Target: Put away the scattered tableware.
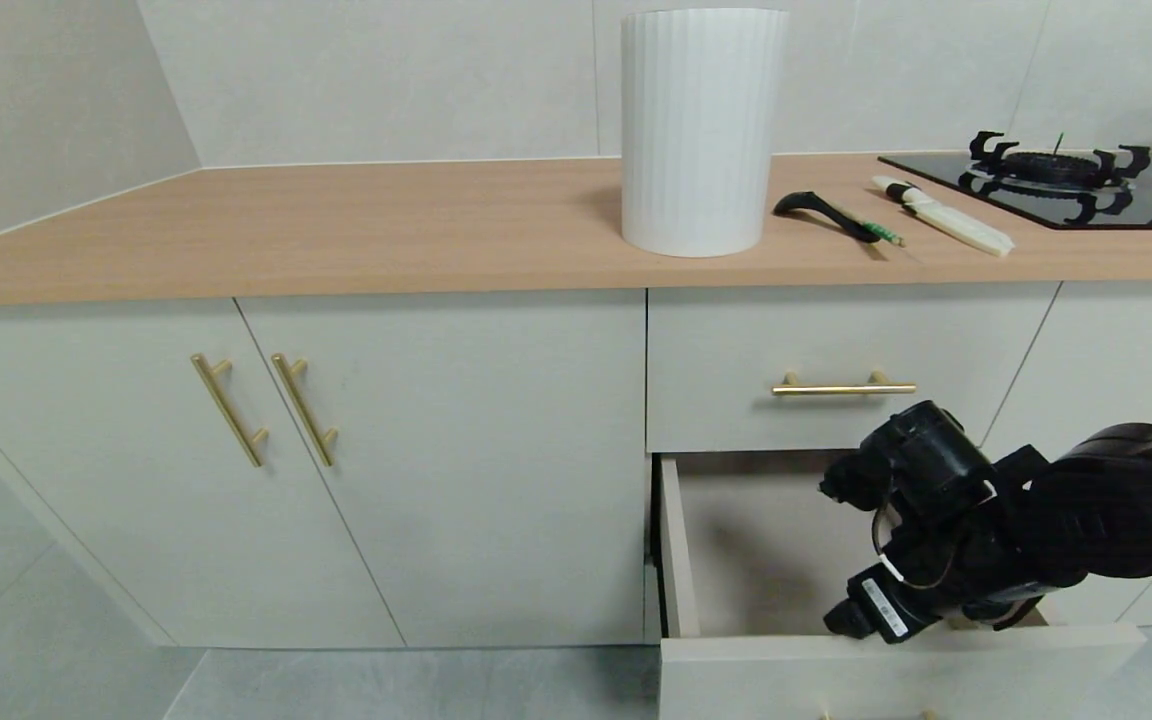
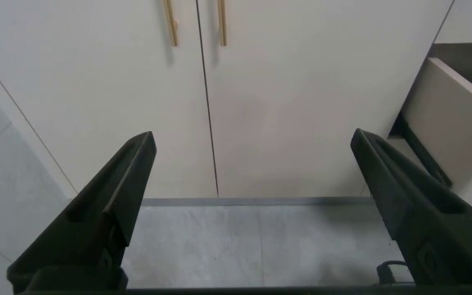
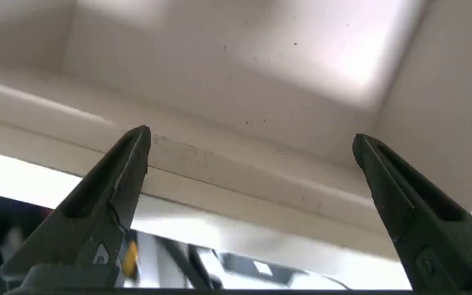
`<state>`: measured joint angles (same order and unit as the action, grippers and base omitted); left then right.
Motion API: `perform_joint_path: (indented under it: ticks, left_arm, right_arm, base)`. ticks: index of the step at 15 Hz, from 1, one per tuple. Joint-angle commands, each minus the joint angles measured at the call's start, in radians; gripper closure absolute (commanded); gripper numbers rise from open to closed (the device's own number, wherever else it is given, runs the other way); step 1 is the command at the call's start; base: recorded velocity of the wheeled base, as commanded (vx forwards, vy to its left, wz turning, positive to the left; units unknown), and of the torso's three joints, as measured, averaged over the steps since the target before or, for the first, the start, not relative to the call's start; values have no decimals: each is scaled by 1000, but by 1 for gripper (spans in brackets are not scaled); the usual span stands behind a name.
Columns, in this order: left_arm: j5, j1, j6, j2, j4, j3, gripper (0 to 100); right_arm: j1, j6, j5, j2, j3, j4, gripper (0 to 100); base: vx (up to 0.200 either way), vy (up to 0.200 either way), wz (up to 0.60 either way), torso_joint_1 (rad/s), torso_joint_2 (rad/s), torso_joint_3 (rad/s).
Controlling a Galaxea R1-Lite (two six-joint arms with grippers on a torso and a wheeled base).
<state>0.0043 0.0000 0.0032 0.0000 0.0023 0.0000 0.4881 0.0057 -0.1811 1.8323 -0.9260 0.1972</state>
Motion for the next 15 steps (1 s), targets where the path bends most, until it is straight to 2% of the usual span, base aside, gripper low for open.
perform_joint_path:
  ticks: [1,7,12,15]
  left_arm:
    - [0,0,0,0,1,0,0]
    - [0,0,0,0,-1,0,0]
    - [0,0,0,0,1,0,0]
    - [0,0,0,0,1,0,0]
  right_arm:
    - [10,-3,-3,-16,-5,19,0]
    - [63,-82,-6,-24,-5,234,0]
    - [102,-110,-8,-24,-4,350,0]
    - [107,-110,-8,-18,-8,360,0]
  base:
    - [0,0,0,0,0,0]
    - [0,0,0,0,0,0]
    - [0,0,0,0,0,0]
    - [0,0,0,0,0,0]
